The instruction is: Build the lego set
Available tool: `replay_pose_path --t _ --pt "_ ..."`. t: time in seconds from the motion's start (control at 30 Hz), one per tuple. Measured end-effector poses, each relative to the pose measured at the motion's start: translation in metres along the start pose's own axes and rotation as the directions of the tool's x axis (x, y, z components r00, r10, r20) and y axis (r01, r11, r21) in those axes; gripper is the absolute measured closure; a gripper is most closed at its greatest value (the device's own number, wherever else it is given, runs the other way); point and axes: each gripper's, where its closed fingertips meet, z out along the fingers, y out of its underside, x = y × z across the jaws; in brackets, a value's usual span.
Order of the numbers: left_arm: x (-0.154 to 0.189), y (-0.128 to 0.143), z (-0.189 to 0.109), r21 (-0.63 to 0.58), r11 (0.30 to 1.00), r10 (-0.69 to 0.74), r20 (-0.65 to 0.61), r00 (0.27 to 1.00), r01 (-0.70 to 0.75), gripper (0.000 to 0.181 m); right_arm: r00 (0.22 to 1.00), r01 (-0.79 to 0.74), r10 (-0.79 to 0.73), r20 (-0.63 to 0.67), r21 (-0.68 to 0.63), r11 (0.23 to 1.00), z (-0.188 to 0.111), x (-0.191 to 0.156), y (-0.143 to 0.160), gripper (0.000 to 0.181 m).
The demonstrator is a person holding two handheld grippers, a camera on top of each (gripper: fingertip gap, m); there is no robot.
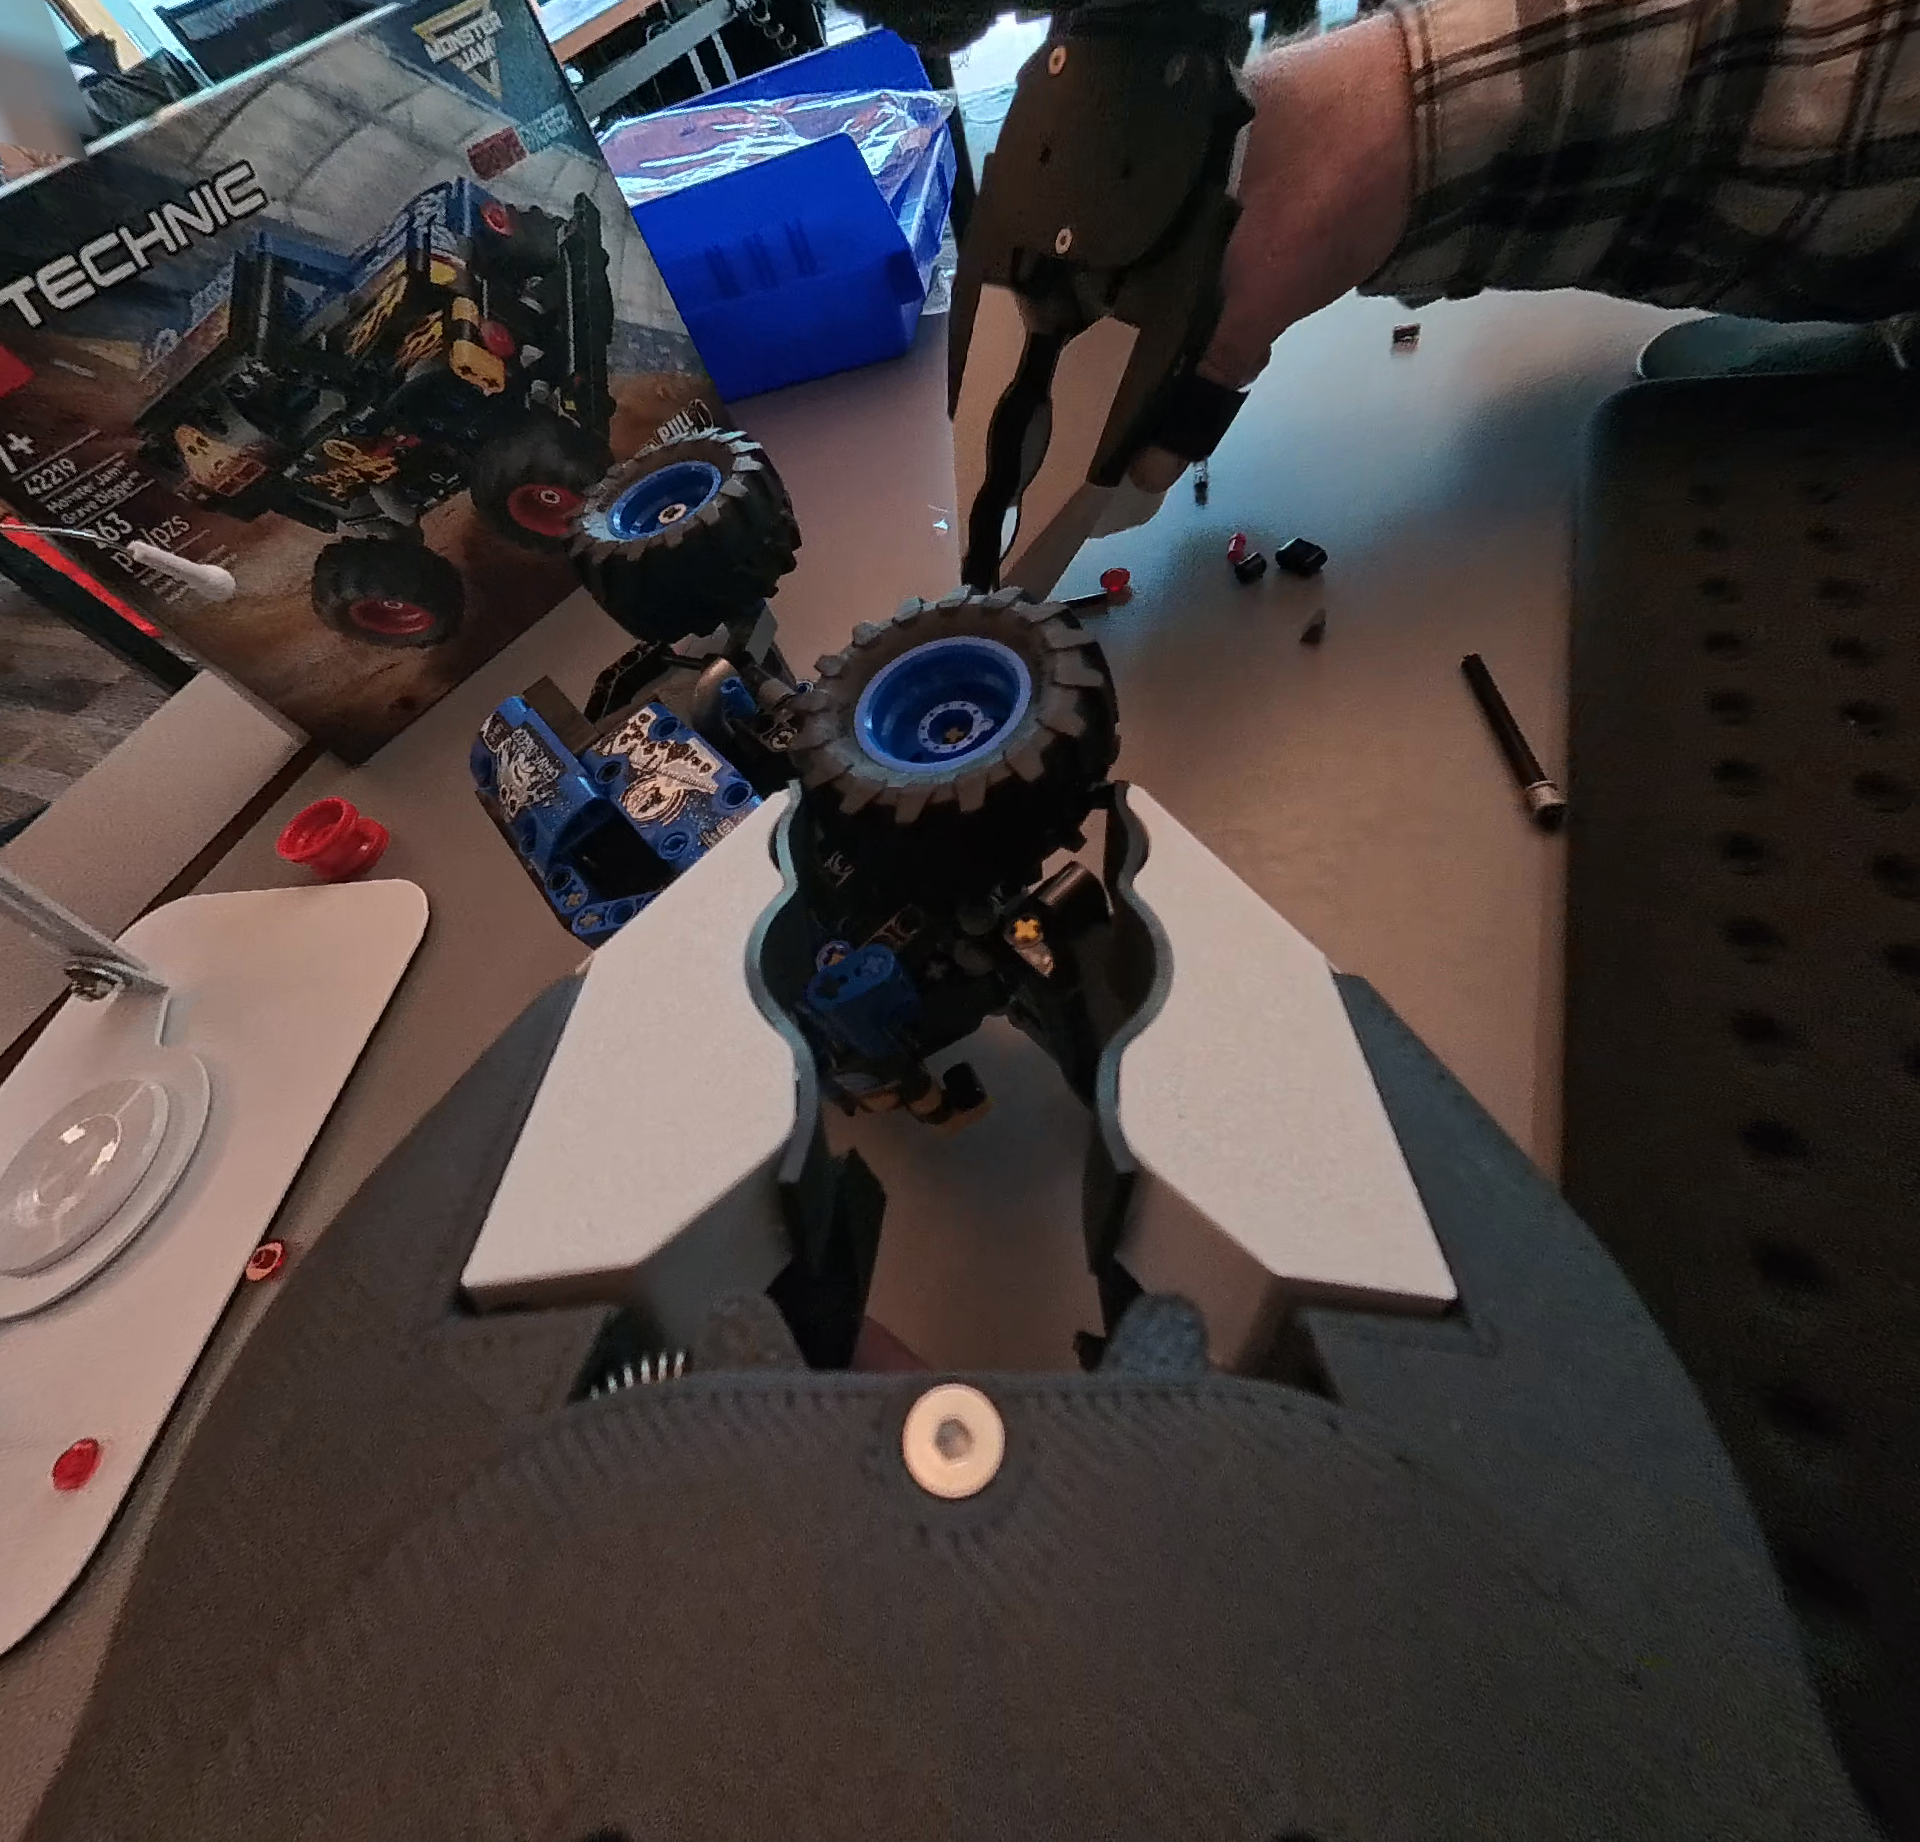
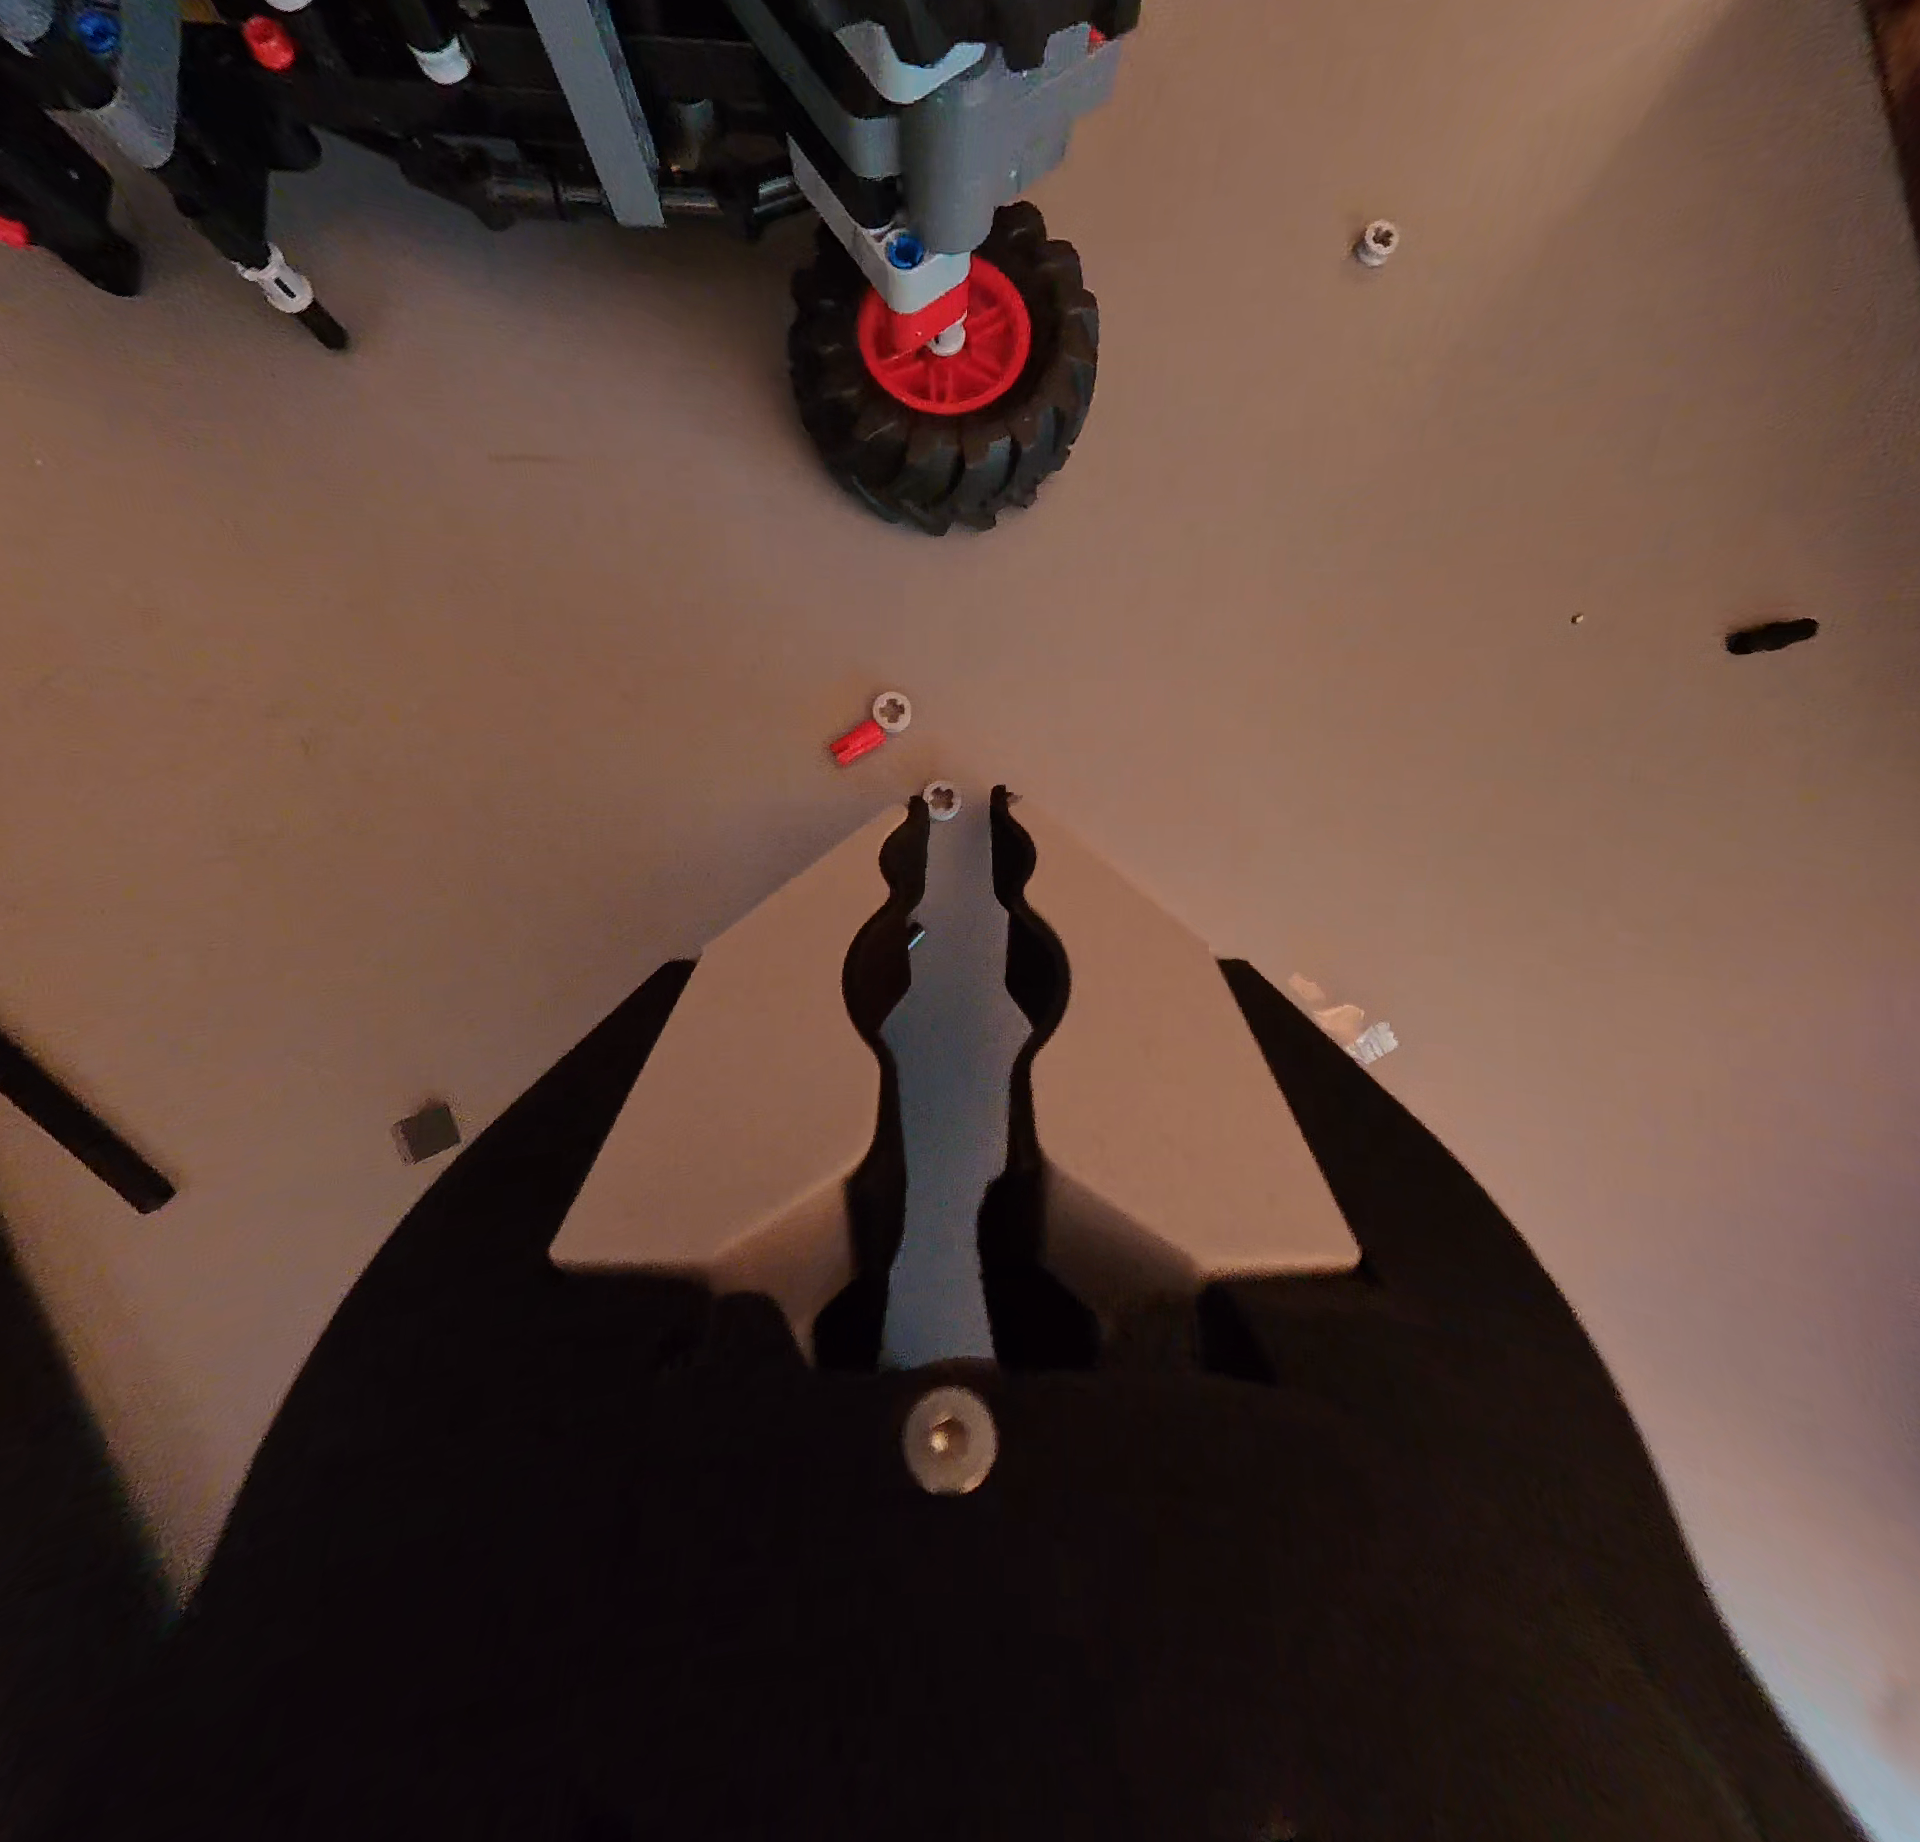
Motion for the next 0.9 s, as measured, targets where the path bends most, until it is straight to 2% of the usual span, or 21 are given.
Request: replay_pose_path --t 0.13,0.67,0.77,0.9 --pt "0.001 0.0 0.001 0.007 1.0 -0.006 -0.008 1.0 0.006 0.125 0.999 0.016 -0.016 0.03 0.001 1.0 0.004 -0.002 0.001 0.178" --pt "0.001 0.0 0.0 0.012 1.0 -0.016 -0.012 1.0 0.016 0.125 0.999 0.01 -0.013 0.044 0.047 0.999 0.004 -0.002 -0.007 0.177" --pt "0.001 0.0 0.001 0.012 1.0 -0.013 -0.009 1.0 0.013 0.125 0.999 0.031 -0.034 0.018 0.12 0.992 -0.016 -0.009 -0.027 0.177" --pt "0.001 0.0 0.001 0.013 1.0 -0.016 -0.014 1.0 0.017 0.125 0.993 0.109 -0.116 0.012 0.249 0.962 -0.055 -0.041 -0.079 0.177"
